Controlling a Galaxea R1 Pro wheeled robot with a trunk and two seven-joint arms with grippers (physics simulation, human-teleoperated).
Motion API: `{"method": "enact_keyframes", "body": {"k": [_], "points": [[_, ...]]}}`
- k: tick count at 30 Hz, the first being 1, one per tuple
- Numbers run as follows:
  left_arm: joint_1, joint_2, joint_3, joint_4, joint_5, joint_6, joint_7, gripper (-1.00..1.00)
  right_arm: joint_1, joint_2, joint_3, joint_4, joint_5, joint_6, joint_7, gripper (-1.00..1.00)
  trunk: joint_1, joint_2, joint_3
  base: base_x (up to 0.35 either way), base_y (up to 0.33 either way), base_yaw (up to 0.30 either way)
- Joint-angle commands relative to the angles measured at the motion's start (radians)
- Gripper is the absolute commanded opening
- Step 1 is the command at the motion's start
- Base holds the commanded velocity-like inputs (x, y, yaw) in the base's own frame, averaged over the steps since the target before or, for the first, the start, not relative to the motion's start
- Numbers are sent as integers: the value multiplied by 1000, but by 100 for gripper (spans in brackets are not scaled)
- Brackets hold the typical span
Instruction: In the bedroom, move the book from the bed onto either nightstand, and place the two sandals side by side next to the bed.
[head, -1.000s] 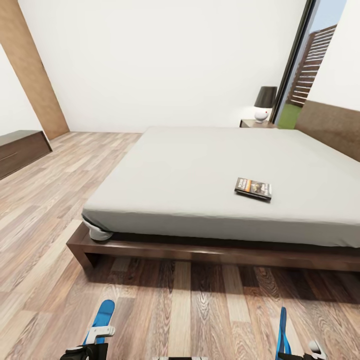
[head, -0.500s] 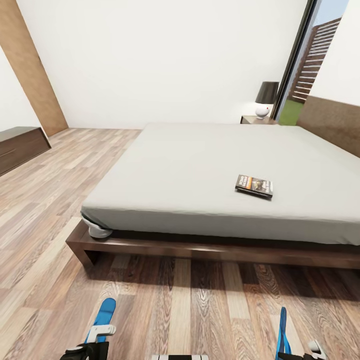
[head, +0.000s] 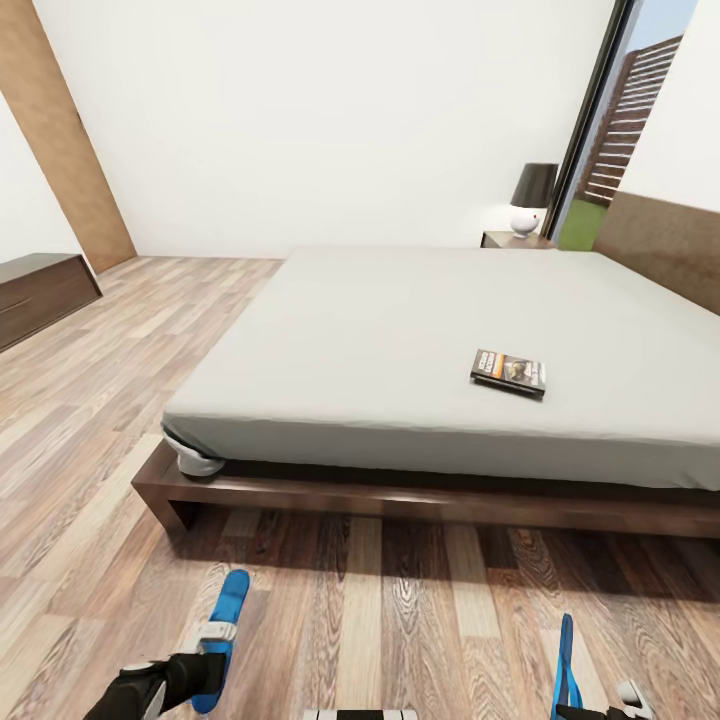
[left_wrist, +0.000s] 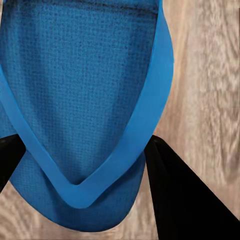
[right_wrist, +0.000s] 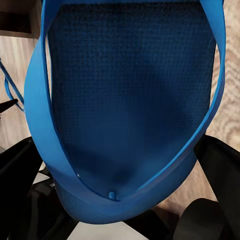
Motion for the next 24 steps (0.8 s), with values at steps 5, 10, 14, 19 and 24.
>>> {"method": "enact_keyframes", "body": {"k": [5, 10, 14, 19, 24], "points": [[-18, 73, 9, -1, -13, 6, -56, -100, 0, 0, -7, 0, 3, 11, 3, -100, 0, 0, -1, 0, 0, 0], [-21, 89, 9, -4, -13, 3, -46, -100, 0, 0, -7, 0, 3, 11, 3, -100, 0, 0, -1, 0, 0, 0], [-21, 75, 8, -29, -12, 3, 31, -100, 0, 0, -7, 0, 3, 11, 3, -100, 0, 0, -1, 0, 0, 0], [-21, 18, 8, -75, -13, 13, 121, -100, 0, 0, -7, 0, 3, 11, 3, -100, 0, 0, -1, 0, 0, 0], [-21, -11, 7, -117, -16, 94, 136, -100, 0, 0, -7, 0, 3, 11, 3, -100, 0, 0, -1, 0, 0, 0]]}}
